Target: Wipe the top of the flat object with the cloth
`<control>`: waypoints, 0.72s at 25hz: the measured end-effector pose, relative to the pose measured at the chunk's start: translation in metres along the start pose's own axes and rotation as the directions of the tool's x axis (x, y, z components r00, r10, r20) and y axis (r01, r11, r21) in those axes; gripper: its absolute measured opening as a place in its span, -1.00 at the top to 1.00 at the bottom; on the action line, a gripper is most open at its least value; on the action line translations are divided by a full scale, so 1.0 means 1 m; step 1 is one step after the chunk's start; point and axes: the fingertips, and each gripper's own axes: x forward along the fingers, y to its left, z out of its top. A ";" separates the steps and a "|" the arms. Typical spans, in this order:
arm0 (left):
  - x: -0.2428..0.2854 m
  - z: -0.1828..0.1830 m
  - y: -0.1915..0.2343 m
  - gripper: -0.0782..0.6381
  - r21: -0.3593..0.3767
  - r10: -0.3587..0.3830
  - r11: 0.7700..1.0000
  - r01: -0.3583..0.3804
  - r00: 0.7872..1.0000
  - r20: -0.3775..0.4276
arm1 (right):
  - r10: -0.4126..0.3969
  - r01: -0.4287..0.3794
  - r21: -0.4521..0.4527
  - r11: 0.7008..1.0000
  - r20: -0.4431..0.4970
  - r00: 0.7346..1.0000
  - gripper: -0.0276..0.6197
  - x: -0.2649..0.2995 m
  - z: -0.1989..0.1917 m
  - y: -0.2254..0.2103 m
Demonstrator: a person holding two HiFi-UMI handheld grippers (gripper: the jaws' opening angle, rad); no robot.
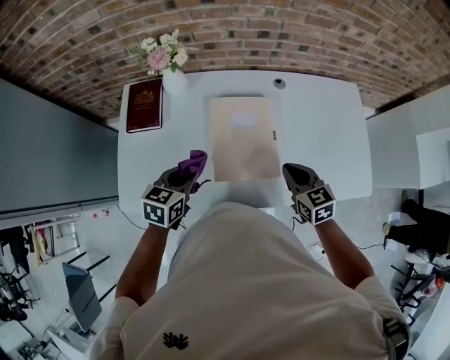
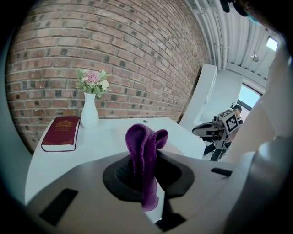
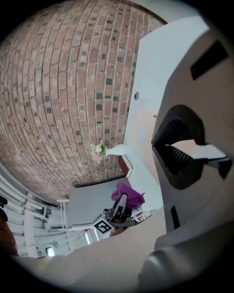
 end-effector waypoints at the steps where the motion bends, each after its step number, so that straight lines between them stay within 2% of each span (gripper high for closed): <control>1: -0.001 0.000 0.000 0.60 0.005 0.000 1.000 0.000 1.000 0.000 | 0.001 -0.001 -0.002 1.000 0.002 1.000 0.82 0.000 0.001 0.002; 18: -0.001 -0.005 -0.004 0.60 0.009 -0.014 1.000 0.014 1.000 0.006 | 0.006 -0.006 -0.055 0.998 0.004 1.000 0.82 -0.001 0.004 0.014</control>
